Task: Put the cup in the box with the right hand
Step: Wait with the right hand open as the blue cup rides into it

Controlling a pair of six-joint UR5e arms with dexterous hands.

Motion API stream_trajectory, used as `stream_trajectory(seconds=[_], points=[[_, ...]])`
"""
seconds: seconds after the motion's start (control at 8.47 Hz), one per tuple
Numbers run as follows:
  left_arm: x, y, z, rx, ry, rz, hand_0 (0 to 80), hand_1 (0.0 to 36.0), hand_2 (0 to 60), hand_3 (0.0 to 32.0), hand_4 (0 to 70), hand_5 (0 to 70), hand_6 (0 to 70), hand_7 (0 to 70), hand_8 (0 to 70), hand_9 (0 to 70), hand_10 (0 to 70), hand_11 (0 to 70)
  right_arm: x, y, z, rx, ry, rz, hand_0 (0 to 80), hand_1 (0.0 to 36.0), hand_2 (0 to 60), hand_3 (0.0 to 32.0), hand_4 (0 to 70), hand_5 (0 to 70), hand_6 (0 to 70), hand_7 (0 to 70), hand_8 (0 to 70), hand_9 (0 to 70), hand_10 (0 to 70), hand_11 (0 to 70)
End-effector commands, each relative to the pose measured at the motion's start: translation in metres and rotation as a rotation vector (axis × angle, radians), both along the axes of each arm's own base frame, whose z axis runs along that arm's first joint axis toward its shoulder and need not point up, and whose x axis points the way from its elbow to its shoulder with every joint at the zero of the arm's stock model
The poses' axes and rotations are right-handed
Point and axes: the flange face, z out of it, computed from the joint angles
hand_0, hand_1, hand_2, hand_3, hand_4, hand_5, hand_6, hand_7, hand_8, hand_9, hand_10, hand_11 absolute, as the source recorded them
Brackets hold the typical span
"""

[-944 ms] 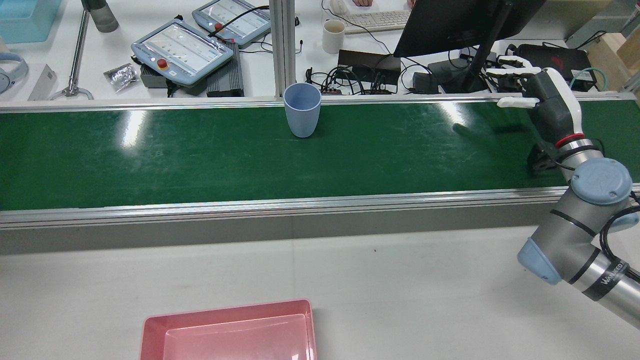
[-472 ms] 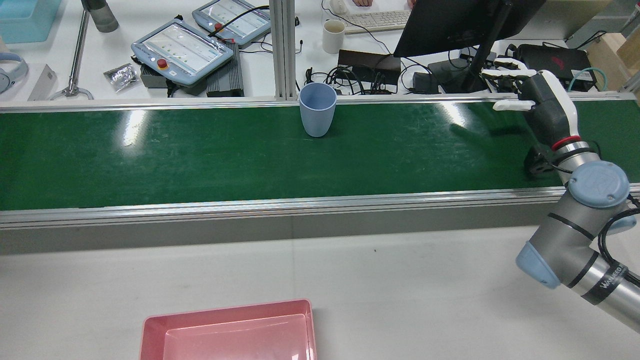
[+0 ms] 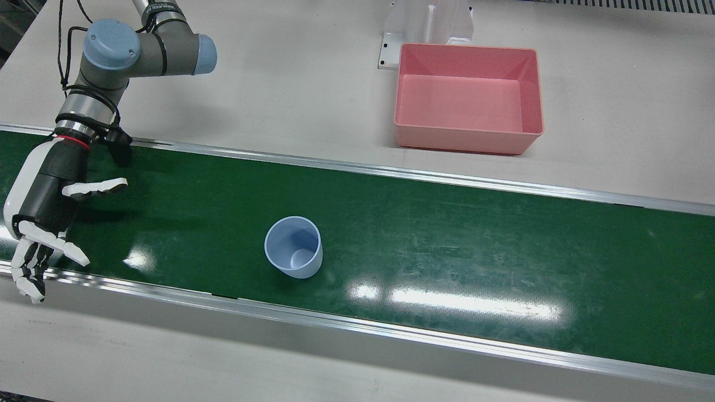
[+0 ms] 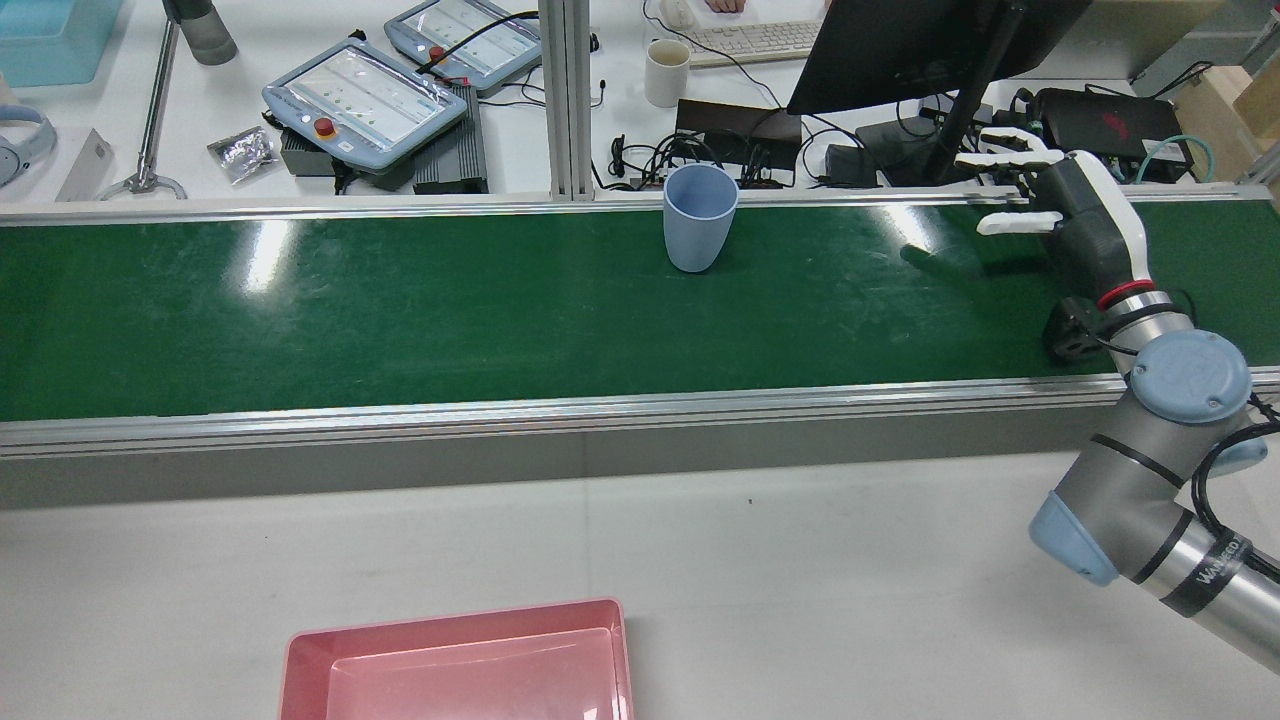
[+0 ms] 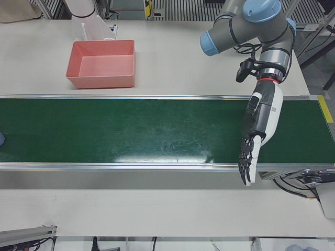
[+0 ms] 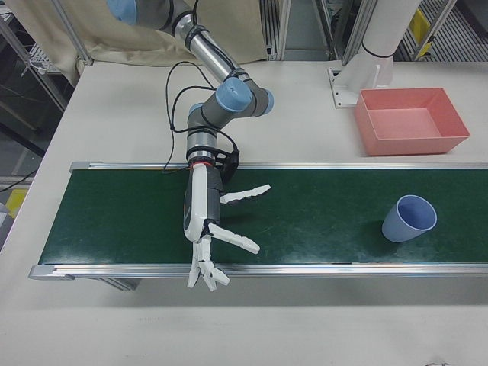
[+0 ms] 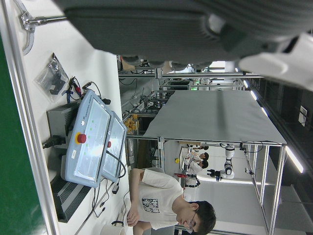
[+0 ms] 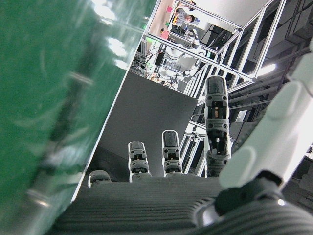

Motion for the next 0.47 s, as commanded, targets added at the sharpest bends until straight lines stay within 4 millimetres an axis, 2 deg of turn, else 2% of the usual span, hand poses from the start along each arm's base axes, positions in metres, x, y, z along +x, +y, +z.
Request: stream_trajectory(seconds=[0.0, 0.35], points=[[0.0000, 0.0000, 0.0000, 0.000, 0.000, 0.000, 0.0, 0.0, 0.0, 0.0, 0.0, 0.0, 0.0, 0.0, 0.0, 0.0, 0.0, 0.0, -0.0024, 0.0008, -0.0001, 0.000, 0.005, -0.004, 45.1, 1.2, 1.1, 16.2, 45.8, 0.7, 3.8, 32.7, 7.4, 16.0, 0.0, 0.0], [0.0001, 0.0000, 0.0000, 0.000, 0.000, 0.000, 0.0, 0.0, 0.0, 0.0, 0.0, 0.0, 0.0, 0.0, 0.0, 0.0, 0.0, 0.0, -0.0021, 0.0013, 0.0015, -0.002, 0.006, -0.004, 45.3, 1.3, 0.8, 16.4, 46.0, 0.7, 3.8, 32.6, 7.4, 15.9, 0.0, 0.0]])
